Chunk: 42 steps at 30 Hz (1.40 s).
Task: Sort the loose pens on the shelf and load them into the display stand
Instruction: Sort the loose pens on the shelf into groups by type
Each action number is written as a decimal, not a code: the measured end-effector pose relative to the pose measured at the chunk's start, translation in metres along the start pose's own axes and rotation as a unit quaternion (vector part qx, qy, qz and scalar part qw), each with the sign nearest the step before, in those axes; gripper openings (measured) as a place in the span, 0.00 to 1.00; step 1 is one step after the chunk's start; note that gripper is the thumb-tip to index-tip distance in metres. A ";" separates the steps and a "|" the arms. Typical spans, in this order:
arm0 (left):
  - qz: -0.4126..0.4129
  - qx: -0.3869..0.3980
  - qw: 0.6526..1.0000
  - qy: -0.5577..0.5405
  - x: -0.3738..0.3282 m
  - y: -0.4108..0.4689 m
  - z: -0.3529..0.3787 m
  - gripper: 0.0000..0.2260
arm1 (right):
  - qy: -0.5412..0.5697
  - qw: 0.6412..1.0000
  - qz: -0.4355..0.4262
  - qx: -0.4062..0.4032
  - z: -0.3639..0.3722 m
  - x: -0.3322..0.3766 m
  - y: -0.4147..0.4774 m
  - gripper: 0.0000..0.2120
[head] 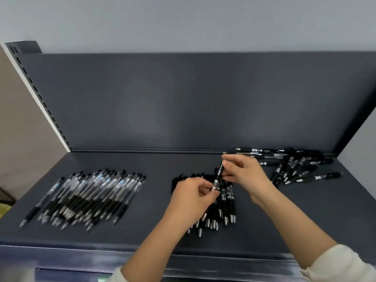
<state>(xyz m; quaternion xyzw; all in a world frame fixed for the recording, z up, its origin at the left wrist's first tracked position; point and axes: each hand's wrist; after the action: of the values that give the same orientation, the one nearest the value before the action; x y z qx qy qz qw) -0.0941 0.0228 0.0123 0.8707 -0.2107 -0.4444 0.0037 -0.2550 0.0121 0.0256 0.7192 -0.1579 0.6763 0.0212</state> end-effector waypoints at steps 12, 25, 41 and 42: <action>-0.004 -0.044 0.992 0.118 0.007 -0.004 -0.004 0.10 | -0.065 0.995 0.060 -0.042 -0.021 -0.003 0.011 0.12; 0.016 -0.041 0.969 0.244 0.020 0.002 0.006 0.12 | -0.380 0.919 0.063 -0.086 -0.020 -0.030 0.019 0.12; 0.196 0.064 0.941 0.268 -0.059 0.058 0.113 0.15 | -0.559 0.815 -0.096 -0.121 -0.176 -0.052 0.031 0.20; 0.186 0.076 0.943 0.266 -0.061 0.064 0.121 0.15 | -0.562 0.814 -0.095 -0.113 -0.180 -0.052 0.034 0.21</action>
<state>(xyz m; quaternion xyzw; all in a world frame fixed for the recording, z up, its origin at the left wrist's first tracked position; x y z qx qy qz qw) -0.2425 0.0090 -0.0016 0.9003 -0.3929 -0.1710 0.0763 -0.4399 0.0337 -0.0164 0.9780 -0.1485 0.1263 0.0742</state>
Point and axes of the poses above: each hand's wrist, its own y-axis towards the middle knuckle, its own z-axis out of the palm, x = y × z, and after that the axes turned 8 degrees about z, right-handed
